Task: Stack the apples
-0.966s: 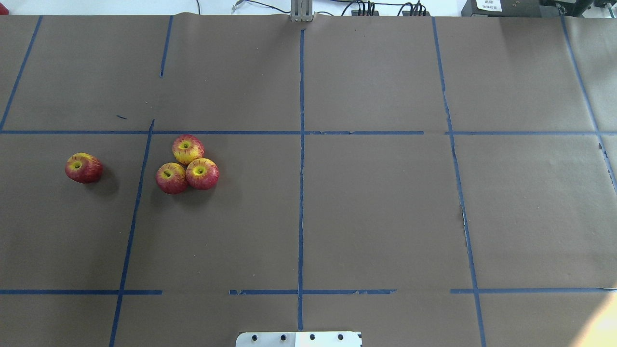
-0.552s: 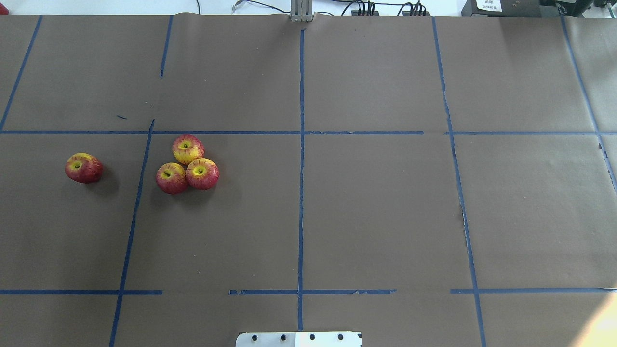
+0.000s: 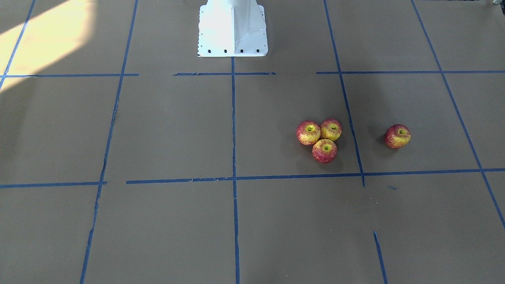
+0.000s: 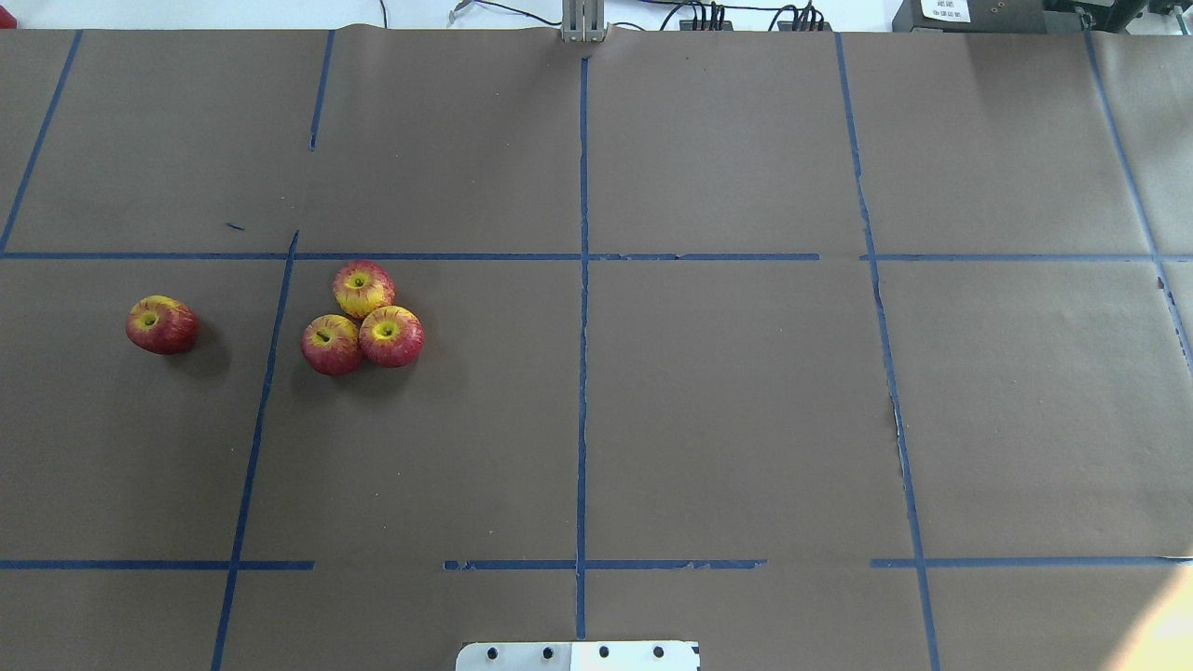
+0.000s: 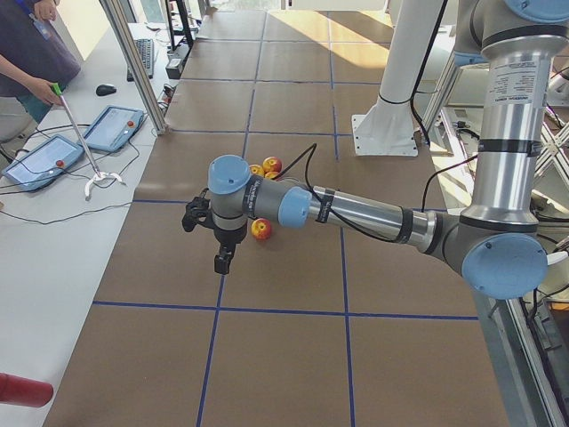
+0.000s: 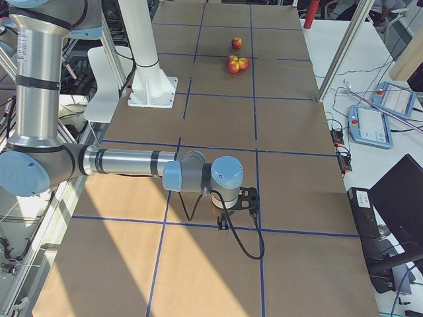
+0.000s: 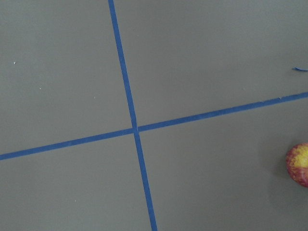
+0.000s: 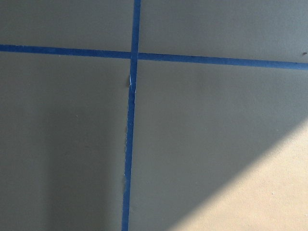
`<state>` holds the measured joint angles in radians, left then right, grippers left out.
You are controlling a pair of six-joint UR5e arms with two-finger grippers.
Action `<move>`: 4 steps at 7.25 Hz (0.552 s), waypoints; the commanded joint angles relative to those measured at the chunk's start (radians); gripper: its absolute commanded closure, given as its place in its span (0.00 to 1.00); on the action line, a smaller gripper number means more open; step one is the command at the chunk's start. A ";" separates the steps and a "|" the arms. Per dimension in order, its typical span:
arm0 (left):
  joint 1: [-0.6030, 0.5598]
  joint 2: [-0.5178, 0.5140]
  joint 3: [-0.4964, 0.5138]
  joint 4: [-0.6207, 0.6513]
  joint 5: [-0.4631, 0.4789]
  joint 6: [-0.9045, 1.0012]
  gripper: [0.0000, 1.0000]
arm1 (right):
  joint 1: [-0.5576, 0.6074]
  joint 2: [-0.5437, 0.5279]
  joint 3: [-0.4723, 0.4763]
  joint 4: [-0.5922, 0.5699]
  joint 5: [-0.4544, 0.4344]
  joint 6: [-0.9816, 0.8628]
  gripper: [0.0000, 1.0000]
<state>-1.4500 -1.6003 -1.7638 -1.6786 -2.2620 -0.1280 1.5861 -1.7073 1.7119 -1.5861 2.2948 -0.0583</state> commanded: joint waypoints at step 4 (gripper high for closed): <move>0.360 -0.001 0.009 -0.359 0.127 -0.561 0.00 | 0.000 0.000 0.000 0.000 0.000 0.000 0.00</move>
<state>-1.1621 -1.6026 -1.7689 -1.9453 -2.1408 -0.5799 1.5861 -1.7073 1.7119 -1.5861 2.2949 -0.0577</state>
